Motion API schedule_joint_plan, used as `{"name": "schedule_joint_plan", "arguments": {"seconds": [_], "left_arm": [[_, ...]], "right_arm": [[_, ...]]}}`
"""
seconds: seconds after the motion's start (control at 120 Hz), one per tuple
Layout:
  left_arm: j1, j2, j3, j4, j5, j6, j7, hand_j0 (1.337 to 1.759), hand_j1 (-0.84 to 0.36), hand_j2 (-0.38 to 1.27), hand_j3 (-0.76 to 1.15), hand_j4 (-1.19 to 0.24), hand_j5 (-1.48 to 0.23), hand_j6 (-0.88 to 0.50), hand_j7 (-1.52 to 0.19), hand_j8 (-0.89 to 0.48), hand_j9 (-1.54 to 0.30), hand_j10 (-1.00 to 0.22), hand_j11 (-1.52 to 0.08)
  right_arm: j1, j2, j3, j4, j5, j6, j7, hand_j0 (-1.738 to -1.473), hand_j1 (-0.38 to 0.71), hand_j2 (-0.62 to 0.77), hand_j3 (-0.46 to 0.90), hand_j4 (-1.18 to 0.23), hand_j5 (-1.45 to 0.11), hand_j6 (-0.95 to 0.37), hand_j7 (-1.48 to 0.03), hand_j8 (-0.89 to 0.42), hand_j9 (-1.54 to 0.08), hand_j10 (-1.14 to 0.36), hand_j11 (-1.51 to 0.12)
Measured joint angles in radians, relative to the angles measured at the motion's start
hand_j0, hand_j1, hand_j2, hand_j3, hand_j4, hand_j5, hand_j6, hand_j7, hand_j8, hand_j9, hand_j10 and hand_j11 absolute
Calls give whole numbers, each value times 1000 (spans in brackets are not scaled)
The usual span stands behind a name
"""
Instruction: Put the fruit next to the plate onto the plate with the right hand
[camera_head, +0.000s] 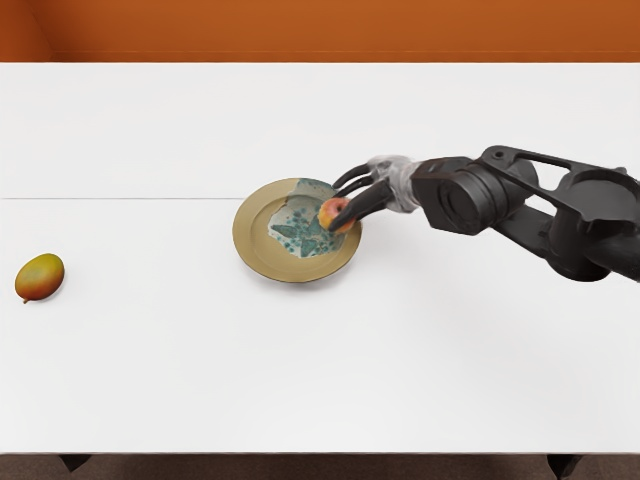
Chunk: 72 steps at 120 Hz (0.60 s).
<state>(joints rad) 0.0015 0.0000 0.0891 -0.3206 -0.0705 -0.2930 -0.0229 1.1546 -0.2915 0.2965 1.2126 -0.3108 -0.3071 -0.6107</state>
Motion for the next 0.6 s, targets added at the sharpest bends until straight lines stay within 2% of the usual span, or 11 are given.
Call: {"name": "schedule_joint_plan", "arguments": {"seconds": [0.142,0.167,0.267,0.275,0.283,0.3,0.35,0.417,0.492,0.533,0.6], "left_arm": [[0,0,0,0,0,0,0,1658,349,0,0,0,0,0,0,0,0,0,0],[0,0,0,0,0,0,0,1658,349,0,0,0,0,0,0,0,0,0,0],[0,0,0,0,0,0,0,1658,349,0,0,0,0,0,0,0,0,0,0],[0,0,0,0,0,0,0,1658,349,0,0,0,0,0,0,0,0,0,0],[0,0,0,0,0,0,0,1658,349,0,0,0,0,0,0,0,0,0,0],[0,0,0,0,0,0,0,1658,349,0,0,0,0,1,0,0,0,0,0],[0,0,0,0,0,0,0,1658,349,0,0,0,0,0,0,0,0,0,0],[0,0,0,0,0,0,0,1658,349,0,0,0,0,1,0,0,0,0,0],[0,0,0,0,0,0,0,1658,349,0,0,0,0,0,0,0,0,0,0],[0,0,0,0,0,0,0,1658,349,0,0,0,0,0,0,0,0,0,0],[5,0,0,0,0,0,0,1658,349,0,0,0,0,0,0,0,0,0,0]], "right_arm": [[0,48,11,-27,-6,4,0,-1658,401,574,1,-843,-1198,-444,-1133,-363,-1177,-649,-1177],[0,54,12,-34,-10,4,0,-1658,385,538,0,-816,-1156,-448,-1095,-373,-1136,-645,-1136],[-3,96,13,-90,-73,3,0,-1658,117,326,0,-513,-726,-288,-689,-242,-714,-409,-714],[-3,98,14,-93,-75,3,3,-1658,99,313,0,-489,-706,-276,-662,-228,-695,-233,-725],[-3,100,16,-95,-78,3,3,-1658,82,300,0,-470,-679,-266,-637,-219,-669,-255,-700],[-3,101,23,-96,-88,3,0,-1658,50,276,0,-451,-604,-247,-589,-222,-593,-306,-748],[-20,76,94,-62,-97,56,0,-1658,-30,215,0,-358,-480,-199,-468,-180,-471,-245,-593],[-142,-15,344,7,-73,248,0,-1658,-112,154,0,-265,-354,-151,-346,-136,-348,-183,-436],[-315,-130,617,23,50,483,0,-1658,-177,105,0,-191,-254,-112,-248,-102,-250,-134,-311],[-398,-196,705,25,104,614,0,-1658,-204,85,0,-159,-213,-94,-208,-86,-209,-113,-259],[-495,-298,767,26,156,758,0,-1658,-237,60,0,-121,-161,-74,-158,-68,-159,-87,-194]]}}
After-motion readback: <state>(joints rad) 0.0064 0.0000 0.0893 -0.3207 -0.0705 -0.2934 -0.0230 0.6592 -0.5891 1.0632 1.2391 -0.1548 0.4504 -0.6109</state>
